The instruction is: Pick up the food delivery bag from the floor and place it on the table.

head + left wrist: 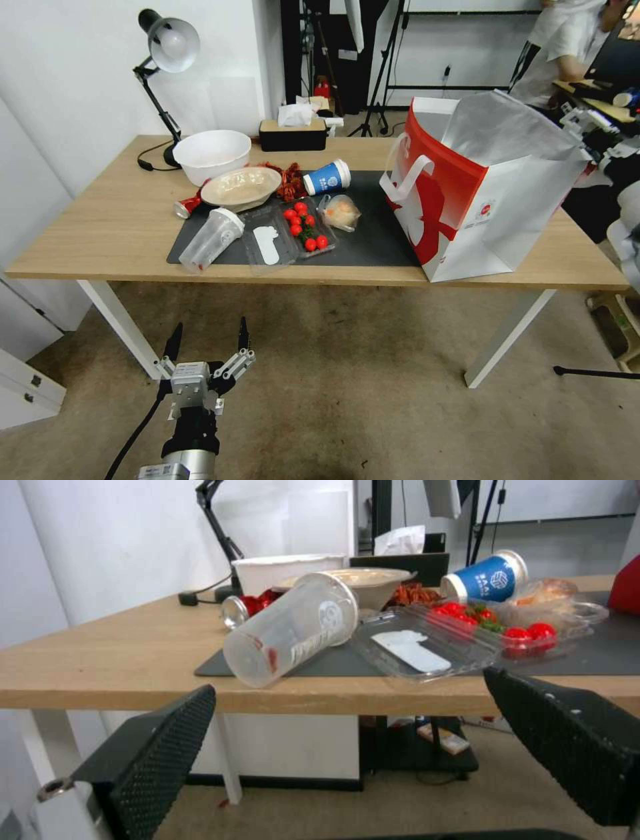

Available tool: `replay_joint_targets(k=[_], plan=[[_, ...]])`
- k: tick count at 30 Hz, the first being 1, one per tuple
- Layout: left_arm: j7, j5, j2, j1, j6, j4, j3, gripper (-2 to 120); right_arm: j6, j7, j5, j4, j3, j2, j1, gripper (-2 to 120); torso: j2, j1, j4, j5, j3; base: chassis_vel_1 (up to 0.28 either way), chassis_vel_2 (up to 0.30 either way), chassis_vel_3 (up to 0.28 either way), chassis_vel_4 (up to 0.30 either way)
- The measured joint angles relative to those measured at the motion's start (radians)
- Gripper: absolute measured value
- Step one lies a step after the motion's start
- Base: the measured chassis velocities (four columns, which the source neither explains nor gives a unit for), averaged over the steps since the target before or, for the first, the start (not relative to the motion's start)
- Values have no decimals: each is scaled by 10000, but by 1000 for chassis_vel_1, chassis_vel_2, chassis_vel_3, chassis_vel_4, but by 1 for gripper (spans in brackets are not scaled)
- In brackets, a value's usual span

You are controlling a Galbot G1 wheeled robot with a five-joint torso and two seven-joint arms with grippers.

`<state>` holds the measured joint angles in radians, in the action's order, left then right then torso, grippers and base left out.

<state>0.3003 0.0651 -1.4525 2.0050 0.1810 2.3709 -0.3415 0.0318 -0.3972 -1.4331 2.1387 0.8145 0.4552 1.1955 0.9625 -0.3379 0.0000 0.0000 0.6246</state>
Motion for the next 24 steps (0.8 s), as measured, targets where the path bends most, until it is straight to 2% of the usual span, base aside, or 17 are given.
replay_joint_targets(k=[8, 11, 16, 19, 24], plan=[[-23, -29, 0, 70, 38, 140, -5, 100, -232, 816, -123, 1206, 1915, -140, 2202, 100, 0, 0, 1, 0, 0, 0, 0, 0, 0], [-64, -45, 7, 134, 98, 186, -5, 100, -475, 1291, 127, 1767, 2513, 51, 3147, 100, 0, 1, -1, -1, 0, 0, 0, 0, 0], [-99, -50, -3, 190, 154, 234, 1, 100, -680, 1540, 760, 2242, 2480, 366, 3493, 100, 0, 0, 1, -2, -1, 0, 0, 0, 0], [-133, -50, 5, 263, 203, 307, 9, 100, -811, 1654, 1781, 2724, 2154, 774, 3750, 100, 0, 1, 2, -2, 0, 0, 0, 0, 0], [-210, -81, 39, 287, 263, 375, -12, 100, -878, 1702, 2752, 3201, 1954, 1252, 4284, 100, 0, 0, 2, -1, 0, 0, 0, 0, 0]])
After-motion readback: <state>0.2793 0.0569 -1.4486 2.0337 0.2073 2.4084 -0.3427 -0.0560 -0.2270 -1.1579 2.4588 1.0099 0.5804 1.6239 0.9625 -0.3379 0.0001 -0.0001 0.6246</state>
